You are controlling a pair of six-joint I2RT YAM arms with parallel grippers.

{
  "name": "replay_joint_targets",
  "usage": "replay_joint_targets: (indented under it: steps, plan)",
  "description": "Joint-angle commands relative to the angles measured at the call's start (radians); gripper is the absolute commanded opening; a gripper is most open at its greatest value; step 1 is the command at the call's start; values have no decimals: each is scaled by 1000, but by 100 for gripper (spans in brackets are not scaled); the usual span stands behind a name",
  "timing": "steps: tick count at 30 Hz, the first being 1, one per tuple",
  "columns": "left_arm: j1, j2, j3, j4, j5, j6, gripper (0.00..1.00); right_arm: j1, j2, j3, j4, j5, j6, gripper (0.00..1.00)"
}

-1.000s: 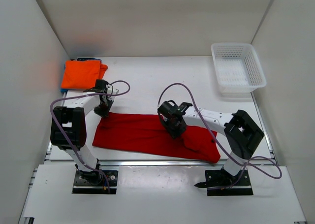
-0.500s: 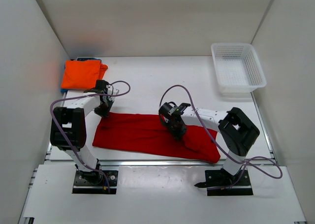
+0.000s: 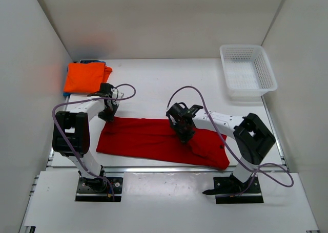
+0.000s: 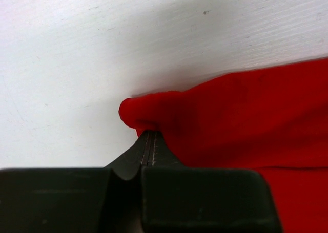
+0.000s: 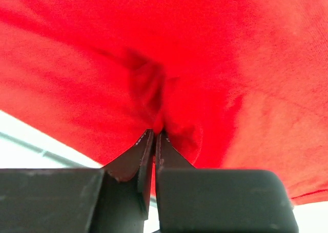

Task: Fold and stack the t-shirts
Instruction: Fold the other side of the tshirt into a rectangle

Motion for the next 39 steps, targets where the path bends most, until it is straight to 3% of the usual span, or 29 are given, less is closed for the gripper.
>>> replay_joint_targets:
  steps: [1,11,14,18,22,24,29,35,39]
  plan:
    - [0,-51,19,32,-12,-28,0,1,-111,49,28,-129,-42,0]
    - [0,-56,25,43,-12,-65,0,21,-99,-27,27,-327,-138,0]
    - [-4,-61,23,36,-29,-59,3,12,-56,-8,34,-323,-141,38]
    - [-3,-85,31,36,-55,-48,21,-25,-77,18,27,-336,-125,48]
    - [5,-133,58,42,-72,-68,31,-95,-192,4,104,-356,-43,46]
    - [2,-159,65,45,-64,-68,35,-158,-282,-39,164,-333,76,45]
    - [8,-191,57,37,-5,-57,54,-449,-556,-249,248,-226,294,40]
    - [18,-27,105,-38,6,-100,55,-667,-636,-370,191,-192,268,46]
    - [23,19,114,-27,15,-116,58,-697,-610,-422,256,-197,238,49]
